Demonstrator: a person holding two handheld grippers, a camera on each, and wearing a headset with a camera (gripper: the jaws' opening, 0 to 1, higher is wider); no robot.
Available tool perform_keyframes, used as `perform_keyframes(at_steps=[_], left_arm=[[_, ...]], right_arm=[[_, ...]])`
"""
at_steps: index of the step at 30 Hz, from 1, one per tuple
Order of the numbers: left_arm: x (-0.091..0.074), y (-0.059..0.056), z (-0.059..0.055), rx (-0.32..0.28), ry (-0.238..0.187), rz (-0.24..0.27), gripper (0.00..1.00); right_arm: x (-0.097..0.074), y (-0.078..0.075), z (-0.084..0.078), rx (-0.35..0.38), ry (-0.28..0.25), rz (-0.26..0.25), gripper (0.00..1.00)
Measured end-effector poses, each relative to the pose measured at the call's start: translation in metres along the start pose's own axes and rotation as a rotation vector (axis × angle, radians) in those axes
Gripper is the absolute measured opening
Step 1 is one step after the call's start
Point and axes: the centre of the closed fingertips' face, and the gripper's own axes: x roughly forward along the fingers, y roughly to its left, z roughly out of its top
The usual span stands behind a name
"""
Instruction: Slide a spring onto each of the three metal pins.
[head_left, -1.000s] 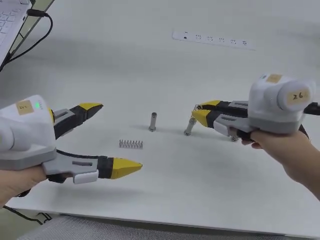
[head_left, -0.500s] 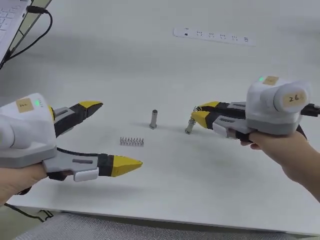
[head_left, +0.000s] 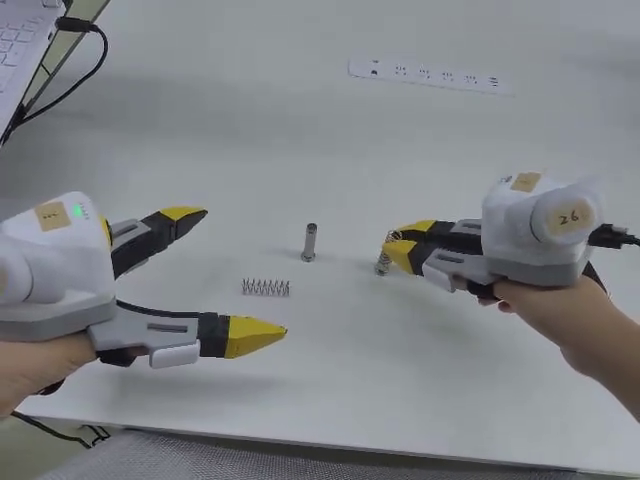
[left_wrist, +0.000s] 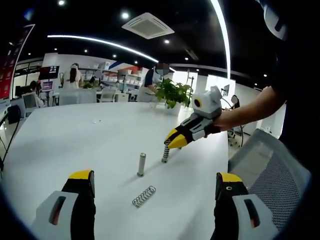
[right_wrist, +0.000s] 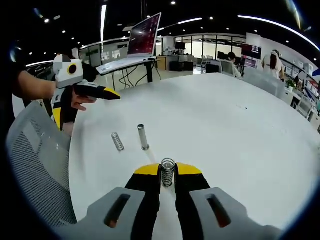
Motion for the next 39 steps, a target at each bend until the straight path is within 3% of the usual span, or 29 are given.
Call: perform_keyframes(at_steps=[10,17,39], left_arm=[[0.002,-0.001,0.001,0.001,0.003,-0.003,0.99],[0.0,0.0,0.0,0.0,0.006,0.001,0.99],[-0.002,-0.001,-0.001,-0.001,0.004,0.003,0.98]], right_arm=[[0.007,-0.005,-0.011,0.023,0.023,0.001,0.08],[0.007,-0.007,-0.01,0.057,-0.004,0.001,0.08],[0.009,-0.004,-0.013,0.042,0.03,0.01,0.09]])
